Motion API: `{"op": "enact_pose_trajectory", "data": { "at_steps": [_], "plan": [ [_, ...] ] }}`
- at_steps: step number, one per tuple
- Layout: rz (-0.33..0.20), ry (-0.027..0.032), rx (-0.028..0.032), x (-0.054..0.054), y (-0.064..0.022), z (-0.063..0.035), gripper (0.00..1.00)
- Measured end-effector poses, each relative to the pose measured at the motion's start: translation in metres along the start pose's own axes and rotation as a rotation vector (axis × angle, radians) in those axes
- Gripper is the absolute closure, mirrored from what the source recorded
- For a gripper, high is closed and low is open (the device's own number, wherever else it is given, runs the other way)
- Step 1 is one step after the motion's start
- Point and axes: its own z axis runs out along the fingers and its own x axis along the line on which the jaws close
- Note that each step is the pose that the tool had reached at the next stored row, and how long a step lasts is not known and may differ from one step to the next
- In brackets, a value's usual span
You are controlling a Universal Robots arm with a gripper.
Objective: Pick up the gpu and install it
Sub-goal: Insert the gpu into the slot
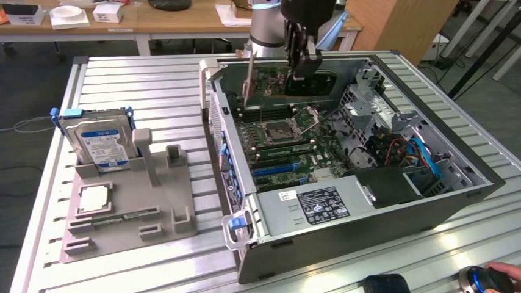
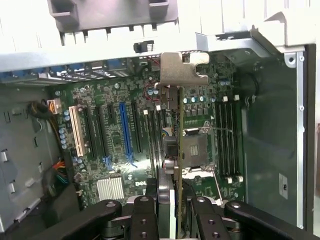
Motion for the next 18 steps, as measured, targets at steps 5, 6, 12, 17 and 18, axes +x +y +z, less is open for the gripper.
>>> {"op": "enact_pose_trajectory", "data": {
  "at_steps": [5,6,12,17,18],
  "plan": [
    [-0.055,-0.0045,-0.0054,0.0,0.0001,0.0008,0.7],
    [-0.063,-0.005,-0.006,0.0,-0.0002,0.0008,0.7],
    [-0.064,-0.0114,-0.0083,0.004,-0.0099,0.0015,0.7],
    [-0.063,-0.0196,-0.0093,0.01,-0.0141,0.0016,0.7],
    [-0.063,-0.0206,-0.0093,0.012,-0.0145,0.0016,0.7]
  ]
}}
